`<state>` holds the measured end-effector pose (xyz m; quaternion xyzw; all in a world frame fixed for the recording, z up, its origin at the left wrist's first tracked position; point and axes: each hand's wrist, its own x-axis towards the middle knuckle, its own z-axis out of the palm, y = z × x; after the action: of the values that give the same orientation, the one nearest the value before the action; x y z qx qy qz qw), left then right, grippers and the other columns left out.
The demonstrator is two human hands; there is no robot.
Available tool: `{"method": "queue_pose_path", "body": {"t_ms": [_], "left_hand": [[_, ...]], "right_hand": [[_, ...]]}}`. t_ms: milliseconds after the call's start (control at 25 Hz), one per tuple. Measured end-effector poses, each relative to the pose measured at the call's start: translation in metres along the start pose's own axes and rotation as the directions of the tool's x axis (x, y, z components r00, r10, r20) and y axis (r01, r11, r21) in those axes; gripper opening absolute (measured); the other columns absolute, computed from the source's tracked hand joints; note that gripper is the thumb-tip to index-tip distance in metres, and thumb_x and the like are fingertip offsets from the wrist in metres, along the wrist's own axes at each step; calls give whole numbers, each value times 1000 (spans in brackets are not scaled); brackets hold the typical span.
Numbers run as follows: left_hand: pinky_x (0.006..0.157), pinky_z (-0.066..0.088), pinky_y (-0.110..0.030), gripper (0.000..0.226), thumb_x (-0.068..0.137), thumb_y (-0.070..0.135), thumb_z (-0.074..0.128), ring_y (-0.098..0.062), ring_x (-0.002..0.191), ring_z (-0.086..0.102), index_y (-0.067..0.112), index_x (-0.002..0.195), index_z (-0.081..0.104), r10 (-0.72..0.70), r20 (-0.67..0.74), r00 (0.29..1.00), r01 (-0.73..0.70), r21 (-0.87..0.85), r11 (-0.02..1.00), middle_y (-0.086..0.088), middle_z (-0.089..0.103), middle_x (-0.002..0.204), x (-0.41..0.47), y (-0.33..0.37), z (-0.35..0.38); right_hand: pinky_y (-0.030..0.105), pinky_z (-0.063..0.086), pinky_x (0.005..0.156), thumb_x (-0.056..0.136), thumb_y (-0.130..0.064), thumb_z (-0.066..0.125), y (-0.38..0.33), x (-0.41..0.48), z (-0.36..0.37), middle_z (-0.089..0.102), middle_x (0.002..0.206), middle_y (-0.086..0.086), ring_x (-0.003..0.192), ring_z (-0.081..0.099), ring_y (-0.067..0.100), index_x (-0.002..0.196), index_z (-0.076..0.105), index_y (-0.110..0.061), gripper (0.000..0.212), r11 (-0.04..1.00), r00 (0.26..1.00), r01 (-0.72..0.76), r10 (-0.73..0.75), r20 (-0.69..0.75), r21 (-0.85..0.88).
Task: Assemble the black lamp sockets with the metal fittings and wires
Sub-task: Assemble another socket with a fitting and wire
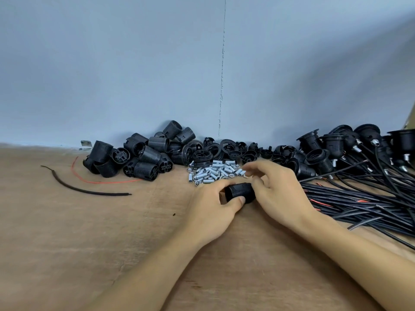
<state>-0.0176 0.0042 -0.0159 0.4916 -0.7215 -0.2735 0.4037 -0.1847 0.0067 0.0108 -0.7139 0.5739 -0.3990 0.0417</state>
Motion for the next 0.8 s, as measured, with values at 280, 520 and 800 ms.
{"method": "queue_pose_path", "body": {"t_ms": [280, 520, 800], "left_hand": [[90, 52, -38, 30, 83, 34, 68, -8, 95, 63, 29, 113, 69, 2, -6, 1000, -2, 35, 999, 13, 71, 99, 0, 3, 1], [81, 53, -27, 30, 82, 32, 70, 0, 84, 59, 32, 111, 67, -30, -28, 999, 27, -72, 997, 20, 65, 85, 0, -1, -1], [82, 49, -17, 40, 87, 42, 70, 8, 90, 64, 33, 125, 63, -158, -104, 982, 120, -300, 946, 20, 70, 99, 2, 0, -3]], "right_hand": [[31, 48, 90, 96, -28, 60, -21, 79, 38, 61, 95, -8, 93, 58, 12, 119, 71, -25, 26, 997, 982, 59, -49, 183, -52], [38, 51, 92, 94, -30, 63, -37, 110, 70, 64, 119, 6, 106, 60, 27, 110, 73, -22, 21, 954, 937, 108, -4, 348, -280], [31, 50, 78, 91, -27, 68, -40, 100, 48, 63, 83, -8, 86, 61, 15, 98, 72, -23, 9, 999, 991, 19, -15, 132, -34]]}}
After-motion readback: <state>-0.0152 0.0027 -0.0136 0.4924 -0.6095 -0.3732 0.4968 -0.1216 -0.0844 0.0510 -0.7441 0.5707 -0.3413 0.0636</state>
